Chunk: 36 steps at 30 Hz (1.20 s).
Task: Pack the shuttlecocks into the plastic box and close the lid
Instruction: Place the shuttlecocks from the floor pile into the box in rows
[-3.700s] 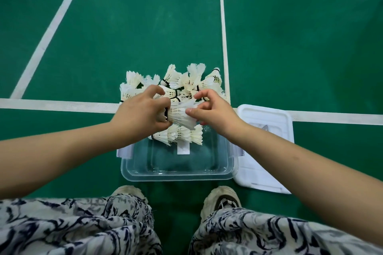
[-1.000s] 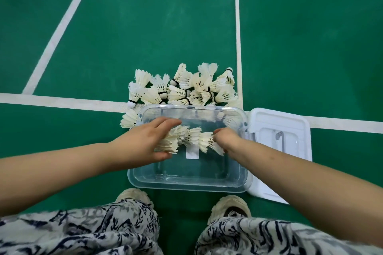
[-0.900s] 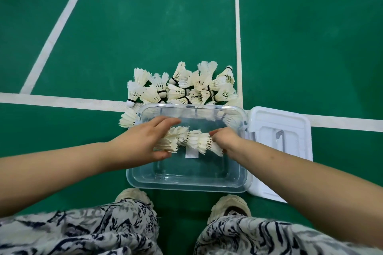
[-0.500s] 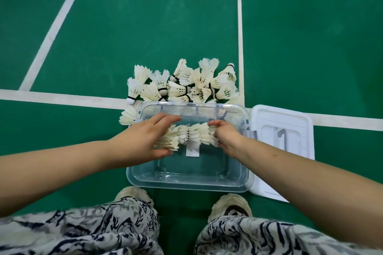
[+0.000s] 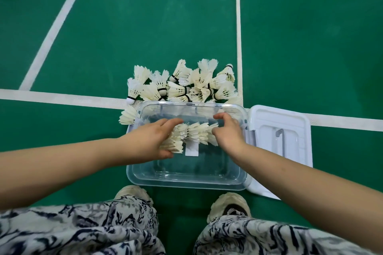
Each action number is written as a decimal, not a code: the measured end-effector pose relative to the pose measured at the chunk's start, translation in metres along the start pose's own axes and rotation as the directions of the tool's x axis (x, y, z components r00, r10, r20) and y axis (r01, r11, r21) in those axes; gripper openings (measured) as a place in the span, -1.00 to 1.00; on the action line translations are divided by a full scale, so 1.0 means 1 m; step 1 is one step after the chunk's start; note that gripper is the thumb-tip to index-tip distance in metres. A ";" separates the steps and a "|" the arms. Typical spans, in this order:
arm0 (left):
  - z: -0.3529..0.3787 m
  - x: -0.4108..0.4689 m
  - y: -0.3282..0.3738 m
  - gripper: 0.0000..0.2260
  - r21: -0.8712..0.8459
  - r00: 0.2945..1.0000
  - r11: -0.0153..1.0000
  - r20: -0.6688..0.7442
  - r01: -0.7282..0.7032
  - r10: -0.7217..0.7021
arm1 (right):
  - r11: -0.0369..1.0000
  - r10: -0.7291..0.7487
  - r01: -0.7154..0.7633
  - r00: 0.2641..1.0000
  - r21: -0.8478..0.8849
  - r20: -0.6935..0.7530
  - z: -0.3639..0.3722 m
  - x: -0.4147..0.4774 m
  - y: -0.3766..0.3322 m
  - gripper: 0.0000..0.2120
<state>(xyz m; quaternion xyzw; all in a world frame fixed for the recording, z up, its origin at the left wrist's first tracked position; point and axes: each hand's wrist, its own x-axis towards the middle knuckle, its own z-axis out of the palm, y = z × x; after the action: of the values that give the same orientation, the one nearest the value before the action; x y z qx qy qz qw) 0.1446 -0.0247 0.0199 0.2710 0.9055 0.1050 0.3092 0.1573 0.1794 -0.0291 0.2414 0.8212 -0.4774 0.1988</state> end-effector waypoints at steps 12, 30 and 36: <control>0.014 0.003 0.004 -0.24 -0.074 0.996 0.994 0.061 0.074 -0.070 | 0.939 -0.342 0.299 0.781 0.168 0.522 0.032 -0.037 -0.008 -0.93; 0.003 -0.005 -0.010 -0.31 -0.164 0.994 0.981 0.057 0.105 -0.097 | 0.965 -0.026 0.182 0.781 -0.188 0.624 0.055 -0.026 0.005 -0.87; 0.003 -0.010 -0.021 -0.40 -0.169 0.994 0.979 0.033 0.110 -0.106 | 0.953 0.024 0.162 0.801 -0.255 0.599 0.067 -0.014 0.006 -0.83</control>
<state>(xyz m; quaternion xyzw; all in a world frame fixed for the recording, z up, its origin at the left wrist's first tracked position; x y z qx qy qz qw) 0.1440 -0.0476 0.0147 0.1953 0.9028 0.1620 0.3472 0.1785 0.1205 -0.0569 0.0168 0.7869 -0.4086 0.4621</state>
